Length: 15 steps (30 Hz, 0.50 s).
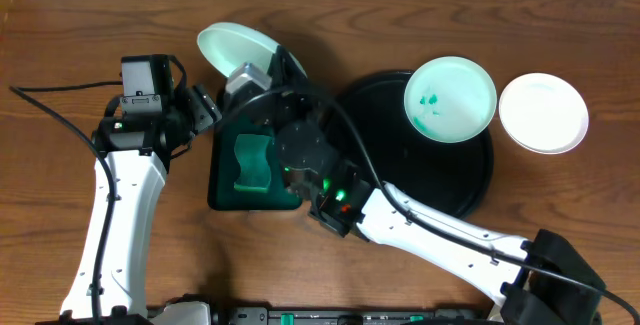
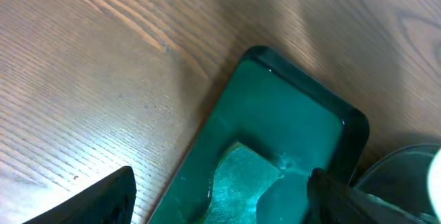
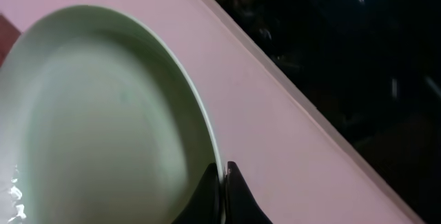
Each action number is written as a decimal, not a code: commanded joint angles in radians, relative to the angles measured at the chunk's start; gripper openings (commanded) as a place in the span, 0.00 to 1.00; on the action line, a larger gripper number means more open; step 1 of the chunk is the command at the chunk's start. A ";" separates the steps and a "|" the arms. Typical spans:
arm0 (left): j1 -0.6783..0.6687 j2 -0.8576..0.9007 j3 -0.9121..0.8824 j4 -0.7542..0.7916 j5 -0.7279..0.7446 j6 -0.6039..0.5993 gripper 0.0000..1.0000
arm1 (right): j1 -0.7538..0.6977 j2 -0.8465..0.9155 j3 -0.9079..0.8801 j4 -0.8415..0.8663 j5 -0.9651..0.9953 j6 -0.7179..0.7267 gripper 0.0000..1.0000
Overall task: Clean dirty plates on tray and stack at the side
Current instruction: 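Lift the cleaned white plate by its rim with the right gripper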
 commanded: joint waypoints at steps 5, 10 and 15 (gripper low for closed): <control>0.003 0.002 0.009 -0.002 -0.006 -0.005 0.80 | 0.013 -0.004 0.013 0.012 -0.005 -0.025 0.01; 0.003 0.002 0.009 -0.002 -0.006 -0.004 0.80 | 0.012 -0.004 0.013 0.012 -0.005 0.006 0.01; 0.003 0.002 0.009 -0.002 -0.006 -0.004 0.80 | 0.012 -0.004 0.013 0.012 -0.005 0.006 0.01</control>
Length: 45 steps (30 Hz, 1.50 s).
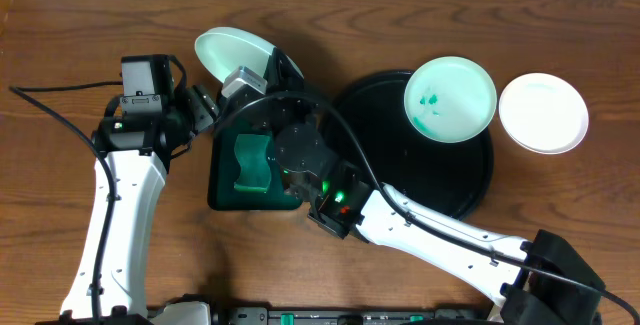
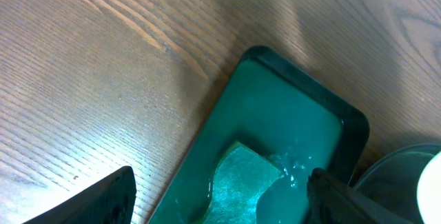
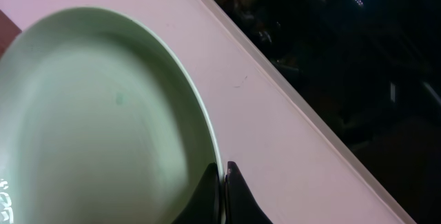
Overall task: Clean dirty plates on tray and stack at the side
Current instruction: 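Lift the cleaned white plate by its rim with the right gripper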
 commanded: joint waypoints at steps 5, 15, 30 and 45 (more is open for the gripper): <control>0.003 0.001 0.009 -0.002 -0.006 -0.005 0.80 | 0.007 -0.004 0.013 0.008 -0.001 0.021 0.01; 0.003 0.002 0.009 -0.002 -0.006 -0.005 0.80 | 0.004 -0.004 0.013 0.006 0.005 0.074 0.01; 0.003 0.002 0.009 -0.002 -0.006 -0.005 0.80 | -0.163 -0.004 0.013 -0.494 -0.128 0.984 0.01; 0.003 0.002 0.009 -0.002 -0.006 -0.005 0.80 | -0.442 -0.054 0.013 -0.753 -0.654 1.267 0.01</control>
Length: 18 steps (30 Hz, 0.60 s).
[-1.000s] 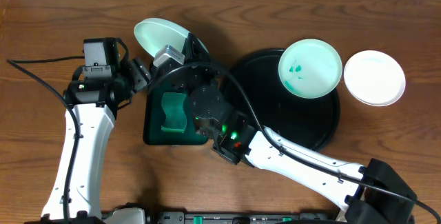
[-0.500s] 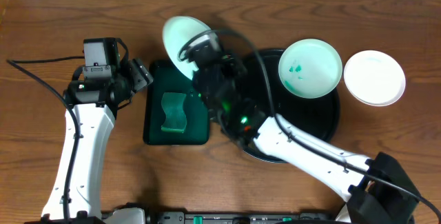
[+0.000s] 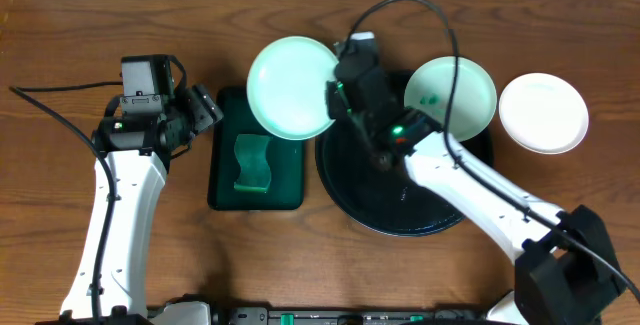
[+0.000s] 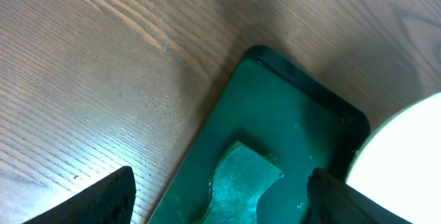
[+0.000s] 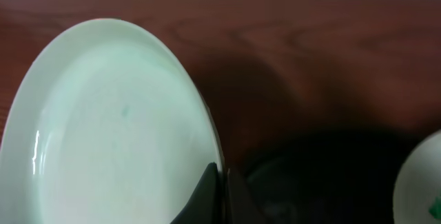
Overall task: Clean dirty plates on tray and stack at the side
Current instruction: 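Lift the cleaned white plate by its rim with the right gripper, then carry the plate right and set it on the clean plate stack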
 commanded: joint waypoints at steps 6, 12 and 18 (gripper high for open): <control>0.003 0.002 0.009 -0.001 -0.006 -0.005 0.80 | -0.207 -0.165 0.009 -0.131 -0.187 0.051 0.01; 0.003 0.002 0.009 -0.001 -0.006 -0.004 0.80 | -0.459 -0.258 0.009 -0.276 -0.211 0.051 0.01; 0.003 0.002 0.009 -0.001 -0.006 -0.005 0.80 | -0.755 -0.252 0.008 -0.381 -0.211 0.050 0.01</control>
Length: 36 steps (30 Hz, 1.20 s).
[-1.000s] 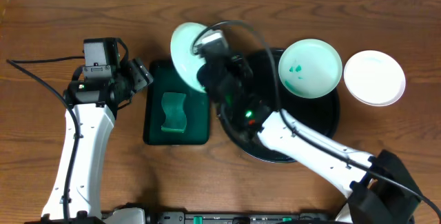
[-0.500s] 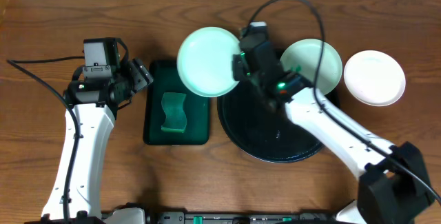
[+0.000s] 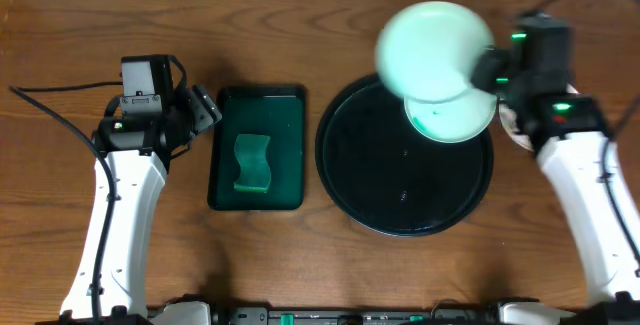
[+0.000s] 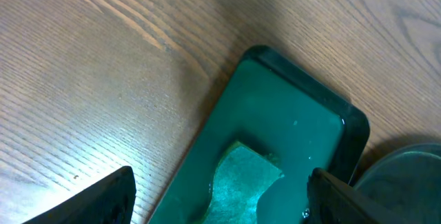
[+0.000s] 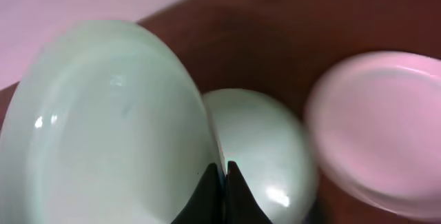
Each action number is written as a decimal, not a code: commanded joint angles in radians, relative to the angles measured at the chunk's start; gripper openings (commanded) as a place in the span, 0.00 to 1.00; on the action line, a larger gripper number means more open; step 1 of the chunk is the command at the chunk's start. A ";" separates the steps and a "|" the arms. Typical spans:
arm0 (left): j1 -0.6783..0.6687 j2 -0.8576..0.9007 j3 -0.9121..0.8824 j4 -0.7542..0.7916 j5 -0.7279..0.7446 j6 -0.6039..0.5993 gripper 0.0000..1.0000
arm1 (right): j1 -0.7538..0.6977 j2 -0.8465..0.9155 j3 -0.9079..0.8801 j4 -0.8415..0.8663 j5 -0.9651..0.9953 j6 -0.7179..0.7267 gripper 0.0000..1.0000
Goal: Clean dirty plates on tray and stack at the side
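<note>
My right gripper (image 3: 488, 67) is shut on the rim of a clean-looking pale green plate (image 3: 433, 49), held in the air over the back right of the black round tray (image 3: 400, 180). In the right wrist view the gripper (image 5: 222, 177) pinches that plate (image 5: 103, 127) at its edge. Under it a second green plate (image 3: 455, 123) with green stains lies on the tray, and it also shows as the stained plate (image 5: 265, 148) in the wrist view. The white plate (image 5: 379, 120) lies just to the right. My left gripper (image 4: 220, 207) stands open over the basin's left end.
A dark green basin (image 3: 257, 115) holds water and a green sponge (image 3: 250, 162), left of the tray. The left wrist view shows the basin (image 4: 289, 107), the sponge (image 4: 241, 182) and the tray's edge (image 4: 403, 179). A black cable trails on the wood at far left.
My right gripper has carried the green plate from between basin and tray to the right, above the stained plate near the white one. The left arm has not moved.
My right gripper held the green plate tilted over the basin's back end, and the same half a second later. Then the plate was level between basin and tray. Now it is over the tray's back right, beside the white plate. The left gripper stayed open throughout.
</note>
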 commanded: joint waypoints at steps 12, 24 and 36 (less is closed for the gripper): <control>0.003 0.001 0.009 -0.001 -0.006 -0.005 0.80 | -0.546 0.074 -0.011 -0.089 0.018 0.011 0.01; 0.003 0.001 0.009 -0.001 -0.006 -0.005 0.80 | -0.550 0.326 -0.019 -0.048 0.018 0.010 0.01; 0.003 0.001 0.009 -0.001 -0.006 -0.005 0.80 | -0.550 0.373 -0.019 -0.001 -0.091 -0.090 0.50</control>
